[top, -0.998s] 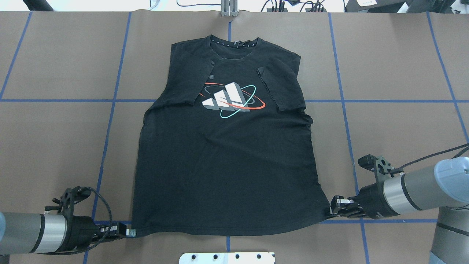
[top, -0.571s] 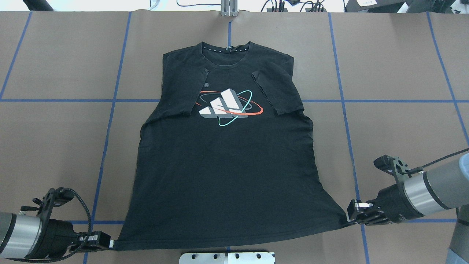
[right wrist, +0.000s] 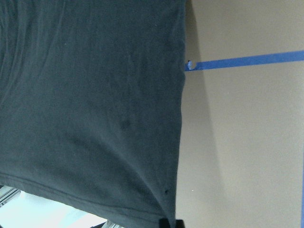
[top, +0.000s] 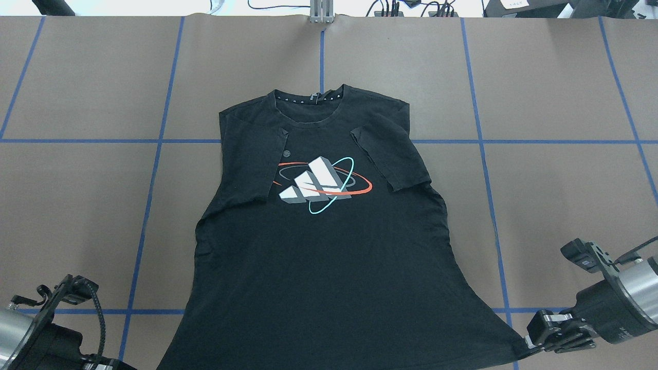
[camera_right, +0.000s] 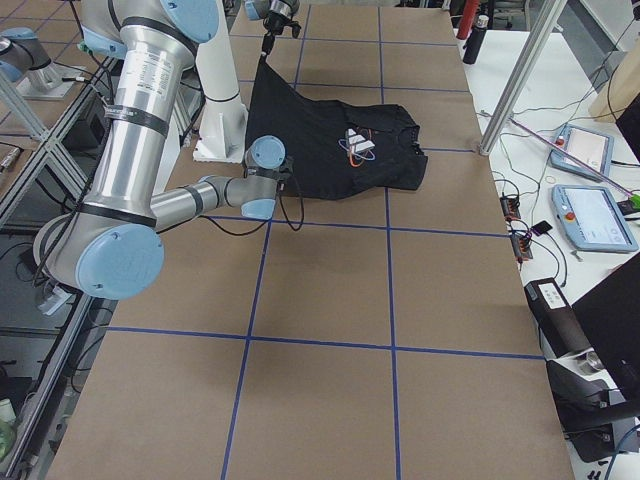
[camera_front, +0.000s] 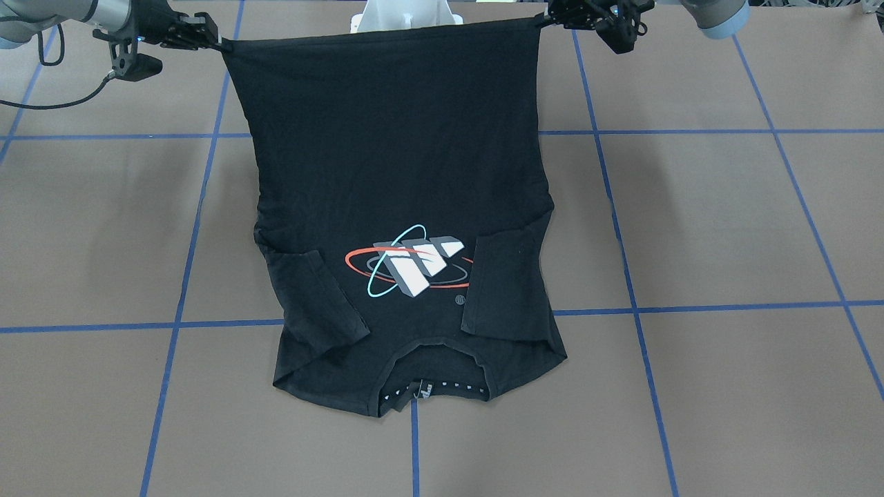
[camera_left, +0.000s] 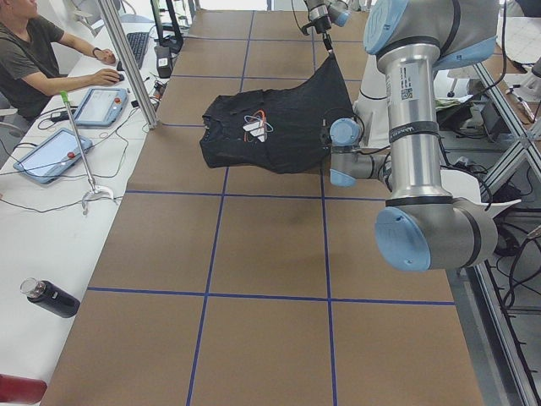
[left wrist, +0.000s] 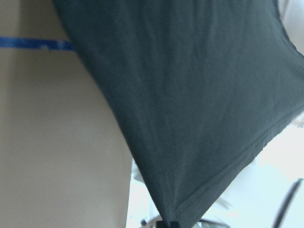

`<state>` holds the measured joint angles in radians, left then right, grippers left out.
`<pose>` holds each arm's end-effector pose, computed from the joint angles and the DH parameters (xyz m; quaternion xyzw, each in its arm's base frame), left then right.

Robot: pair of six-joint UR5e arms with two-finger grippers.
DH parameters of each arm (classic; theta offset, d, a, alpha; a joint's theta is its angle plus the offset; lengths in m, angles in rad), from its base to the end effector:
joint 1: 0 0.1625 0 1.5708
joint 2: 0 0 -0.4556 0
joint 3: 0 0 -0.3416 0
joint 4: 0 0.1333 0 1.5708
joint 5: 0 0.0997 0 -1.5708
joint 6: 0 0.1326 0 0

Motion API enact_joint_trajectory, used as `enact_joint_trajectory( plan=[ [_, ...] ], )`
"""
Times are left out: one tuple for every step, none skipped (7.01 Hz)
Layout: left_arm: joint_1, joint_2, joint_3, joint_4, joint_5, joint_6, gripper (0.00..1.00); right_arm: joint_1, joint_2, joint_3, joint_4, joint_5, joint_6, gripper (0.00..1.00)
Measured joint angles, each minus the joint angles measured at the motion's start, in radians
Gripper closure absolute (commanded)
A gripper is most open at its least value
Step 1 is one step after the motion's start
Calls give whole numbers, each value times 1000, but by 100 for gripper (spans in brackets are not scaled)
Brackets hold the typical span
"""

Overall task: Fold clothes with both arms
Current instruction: 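Lift the hem with both grippers and pull it toward the robot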

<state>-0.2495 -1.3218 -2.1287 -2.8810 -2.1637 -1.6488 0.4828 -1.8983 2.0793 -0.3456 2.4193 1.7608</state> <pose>0.2937 -0.1359 0.3953 -0.1415 0.7071 0.1011 0.6854 -0.2432 -0.1656 0.4484 -0.2247 -0.6288 -0.0218 0.7441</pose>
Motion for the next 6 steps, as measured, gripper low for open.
enact_joint_trajectory(
  plan=[
    [-6, 0, -1, -40, -47, 13, 100, 0, -3, 1, 47, 1, 24, 100],
    [-22, -1, 1, -98, -116, 21, 100, -1, -2, 2, 89, 1, 37, 100],
    [-44, -2, 0, -153, -180, 22, 100, -1, -2, 5, 141, 1, 46, 100],
    [-59, -1, 0, -198, -224, 20, 100, -2, -1, 6, 180, 2, 55, 100],
    [-65, -1, 1, -229, -243, 18, 100, -3, 0, 8, 199, 3, 57, 100],
    [-66, -5, 3, -243, -250, 16, 100, -3, 5, 11, 214, 7, 57, 100]
  ],
)
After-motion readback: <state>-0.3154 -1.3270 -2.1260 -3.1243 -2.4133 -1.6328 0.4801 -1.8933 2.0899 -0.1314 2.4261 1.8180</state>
